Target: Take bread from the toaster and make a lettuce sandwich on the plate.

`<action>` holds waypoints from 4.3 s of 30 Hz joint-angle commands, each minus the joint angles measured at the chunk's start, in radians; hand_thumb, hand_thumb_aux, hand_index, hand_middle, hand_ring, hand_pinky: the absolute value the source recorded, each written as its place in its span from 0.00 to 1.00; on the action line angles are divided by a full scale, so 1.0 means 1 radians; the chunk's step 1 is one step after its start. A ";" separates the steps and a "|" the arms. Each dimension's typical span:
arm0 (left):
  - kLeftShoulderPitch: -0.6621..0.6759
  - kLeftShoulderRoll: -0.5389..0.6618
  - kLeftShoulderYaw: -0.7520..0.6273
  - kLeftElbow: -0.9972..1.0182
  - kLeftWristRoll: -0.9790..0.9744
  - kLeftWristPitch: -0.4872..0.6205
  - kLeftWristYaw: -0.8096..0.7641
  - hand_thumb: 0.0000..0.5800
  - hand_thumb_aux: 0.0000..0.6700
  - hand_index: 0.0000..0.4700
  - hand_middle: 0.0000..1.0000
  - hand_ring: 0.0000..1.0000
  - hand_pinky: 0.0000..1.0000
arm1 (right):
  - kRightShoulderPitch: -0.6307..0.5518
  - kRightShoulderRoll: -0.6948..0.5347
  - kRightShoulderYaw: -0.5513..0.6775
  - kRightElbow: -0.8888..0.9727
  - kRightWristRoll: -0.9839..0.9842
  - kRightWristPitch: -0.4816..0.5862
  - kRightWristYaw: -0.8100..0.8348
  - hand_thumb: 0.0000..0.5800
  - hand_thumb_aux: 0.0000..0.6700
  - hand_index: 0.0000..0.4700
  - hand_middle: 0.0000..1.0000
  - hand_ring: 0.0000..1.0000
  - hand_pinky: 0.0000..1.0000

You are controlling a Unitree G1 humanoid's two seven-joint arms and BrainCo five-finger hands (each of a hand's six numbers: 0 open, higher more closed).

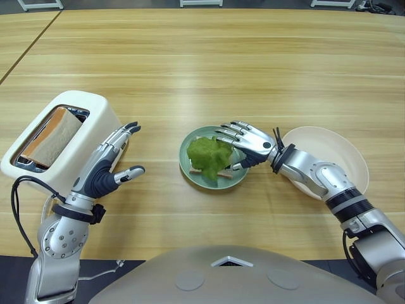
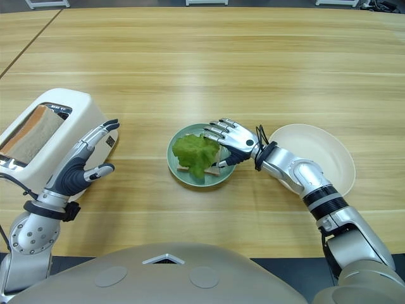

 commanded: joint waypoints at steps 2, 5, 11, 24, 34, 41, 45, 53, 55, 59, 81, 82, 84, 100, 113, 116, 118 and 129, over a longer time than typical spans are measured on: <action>0.010 0.008 -0.005 0.002 0.009 0.003 -0.007 0.00 0.00 0.00 0.00 0.00 0.00 | 0.005 -0.043 -0.005 -0.014 0.017 -0.020 0.034 0.00 0.00 0.00 0.00 0.00 0.00; 0.010 0.009 -0.002 0.003 0.007 0.002 -0.007 0.00 0.00 0.00 0.00 0.00 0.00 | 0.008 -0.048 -0.011 -0.024 0.035 -0.026 0.049 0.00 0.00 0.00 0.00 0.00 0.00; 0.012 0.011 -0.005 0.001 0.011 0.000 -0.006 0.00 0.00 0.00 0.00 0.00 0.00 | 0.023 -0.074 -0.064 -0.050 0.155 -0.064 0.089 0.00 0.00 0.00 0.00 0.00 0.00; -0.054 0.074 0.383 -0.205 0.070 0.033 0.047 0.00 0.00 0.00 0.00 0.00 0.00 | 0.129 -0.018 -0.289 -0.146 0.587 -0.022 0.182 0.00 0.00 0.00 0.00 0.00 0.00; 0.024 0.132 0.548 0.013 0.256 0.080 0.027 0.00 0.00 0.00 0.00 0.00 0.00 | 0.241 0.016 -0.374 -0.263 0.735 -0.012 0.264 0.00 0.00 0.00 0.00 0.00 0.00; 0.020 0.150 0.478 0.152 0.270 0.090 0.030 0.24 0.13 0.13 0.00 0.00 0.00 | 0.257 0.028 -0.382 -0.266 0.709 -0.023 0.283 0.00 0.00 0.00 0.00 0.00 0.00; 0.016 0.158 0.465 0.175 0.255 0.082 0.038 0.69 0.44 0.44 0.00 0.00 0.00 | 0.259 0.033 -0.383 -0.262 0.692 -0.029 0.287 0.00 0.00 0.00 0.00 0.00 0.00; 0.009 0.164 0.469 0.153 0.199 0.064 0.056 1.00 1.00 1.00 0.00 0.00 0.00 | 0.257 0.041 -0.388 -0.260 0.666 -0.037 0.288 0.00 0.00 0.00 0.00 0.00 0.00; 0.007 0.163 0.467 0.144 0.188 0.058 0.058 1.00 1.00 1.00 0.00 0.00 0.00 | 0.257 0.042 -0.388 -0.259 0.661 -0.038 0.287 0.00 0.00 0.00 0.00 0.00 0.00; -0.007 0.157 0.459 0.142 0.148 0.028 0.071 1.00 1.00 1.00 0.00 0.00 0.00 | 0.257 0.045 -0.392 -0.259 0.655 -0.040 0.288 0.00 0.00 0.00 0.00 0.00 0.00; -0.591 0.168 -0.072 -0.009 0.401 0.071 0.072 1.00 1.00 1.00 0.00 0.00 0.00 | 0.186 0.087 -0.417 -0.193 0.647 -0.026 0.256 0.00 0.00 0.00 0.00 0.00 0.00; -0.612 0.153 -0.135 0.016 0.465 0.063 0.077 1.00 1.00 1.00 0.00 0.00 0.00 | 0.183 0.088 -0.417 -0.190 0.647 -0.025 0.256 0.00 0.00 0.00 0.00 0.00 0.00; -0.639 0.128 -0.238 0.071 0.577 0.041 0.106 1.00 1.00 1.00 0.00 0.00 0.00 | 0.176 0.092 -0.417 -0.184 0.647 -0.024 0.257 0.00 0.00 0.00 0.00 0.00 0.00; -0.690 0.026 -0.743 0.509 0.988 -0.004 0.362 1.00 1.00 1.00 0.00 0.00 0.00 | 0.164 0.101 -0.391 -0.149 0.633 -0.046 0.275 0.00 0.00 0.00 0.00 0.00 0.00; -0.491 0.060 -0.713 0.357 0.888 0.089 0.270 0.00 0.00 0.00 0.00 0.00 0.00 | 0.171 0.087 -0.345 -0.143 0.622 -0.064 0.317 0.00 0.00 0.00 0.00 0.00 0.00; -0.457 0.071 -0.663 0.283 0.811 0.094 0.241 0.00 0.00 0.00 0.00 0.00 0.00 | 0.179 0.064 -0.311 -0.134 0.614 -0.095 0.358 0.00 0.00 0.00 0.00 0.00 0.00; -0.431 0.088 -0.596 0.192 0.730 0.087 0.224 0.00 0.00 0.00 0.00 0.00 0.00 | 0.188 0.037 -0.302 -0.139 0.606 -0.126 0.380 0.00 0.00 0.00 0.00 0.00 0.00; -0.050 0.431 -0.440 0.138 -0.042 -0.037 -0.272 0.97 0.82 0.82 0.18 0.18 0.18 | 0.555 -0.318 -0.314 -0.490 1.046 -0.094 0.828 0.98 0.87 0.87 1.00 1.00 1.00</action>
